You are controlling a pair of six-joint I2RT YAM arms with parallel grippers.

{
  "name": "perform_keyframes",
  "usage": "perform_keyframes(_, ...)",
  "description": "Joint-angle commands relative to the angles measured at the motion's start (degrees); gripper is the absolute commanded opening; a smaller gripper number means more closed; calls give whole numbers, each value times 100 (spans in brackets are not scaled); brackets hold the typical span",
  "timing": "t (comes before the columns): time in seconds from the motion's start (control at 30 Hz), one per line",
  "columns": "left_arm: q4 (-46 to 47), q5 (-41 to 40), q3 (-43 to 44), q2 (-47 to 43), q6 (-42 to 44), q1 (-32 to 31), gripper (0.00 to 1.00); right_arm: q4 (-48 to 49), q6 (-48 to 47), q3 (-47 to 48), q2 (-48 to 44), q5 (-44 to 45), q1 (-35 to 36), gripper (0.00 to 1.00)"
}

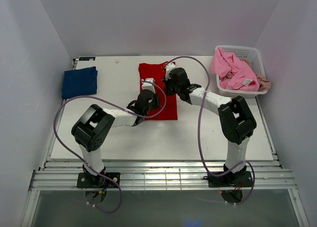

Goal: Fold and stack the t-shirts
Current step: Fold the folded rectangular tshirt in 1/3 of the way

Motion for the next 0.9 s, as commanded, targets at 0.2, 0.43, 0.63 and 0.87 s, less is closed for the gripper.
perform_keyframes(0.2,301,401,-291,527,-385,-295,0,211,411,18,414,-899,20,8)
perform_keyframes(0.43,345,146,-1073,510,-666,-602,0,457,551,-289,440,-1031,11,8)
perform_keyframes(0.63,415,-65,-1759,300,-973,-998,0,616,683,-413,519,-1084,20,8)
perform_keyframes(0.87,442,-311,-2251,-16,-1386,-1569,0,695,763,-404,730,-1128,11,8)
